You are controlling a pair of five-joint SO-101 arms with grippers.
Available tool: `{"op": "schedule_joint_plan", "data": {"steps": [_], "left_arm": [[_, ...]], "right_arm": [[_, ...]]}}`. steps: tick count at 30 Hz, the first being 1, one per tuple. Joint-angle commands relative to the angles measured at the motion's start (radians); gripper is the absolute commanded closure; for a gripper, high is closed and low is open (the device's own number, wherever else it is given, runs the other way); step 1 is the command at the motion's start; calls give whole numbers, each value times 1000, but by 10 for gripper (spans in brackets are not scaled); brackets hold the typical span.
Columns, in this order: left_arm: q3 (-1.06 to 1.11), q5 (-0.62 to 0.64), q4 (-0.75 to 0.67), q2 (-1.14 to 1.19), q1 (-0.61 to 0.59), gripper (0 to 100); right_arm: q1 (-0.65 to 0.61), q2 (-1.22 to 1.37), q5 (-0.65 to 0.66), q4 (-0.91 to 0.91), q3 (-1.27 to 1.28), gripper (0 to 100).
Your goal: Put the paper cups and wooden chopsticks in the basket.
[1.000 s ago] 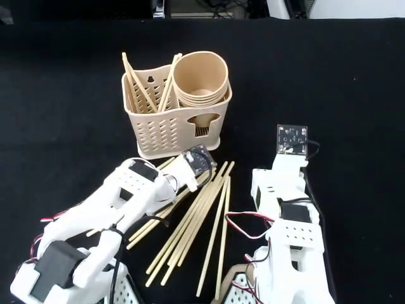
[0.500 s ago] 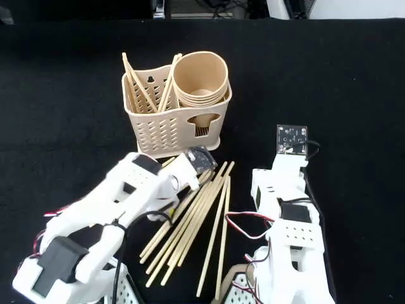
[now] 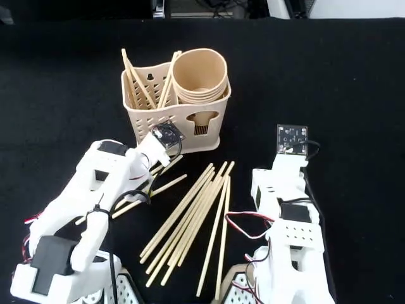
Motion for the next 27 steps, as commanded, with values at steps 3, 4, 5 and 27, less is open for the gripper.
{"op": "schedule_joint_plan", "data": {"steps": [3, 4, 5, 27], "left_arm": [[-30, -11, -52, -5, -24, 791], [-28, -11, -54, -2, -22, 791], [-27, -11, -55, 0, -21, 791], [162, -11, -69, -11, -8, 817]], "right_arm": [[-11, -12, -5, -21, -8, 874], [-11, -12, -5, -21, -8, 874], [-11, -12, -5, -21, -8, 874], [-11, -12, -5, -21, -8, 874]]}}
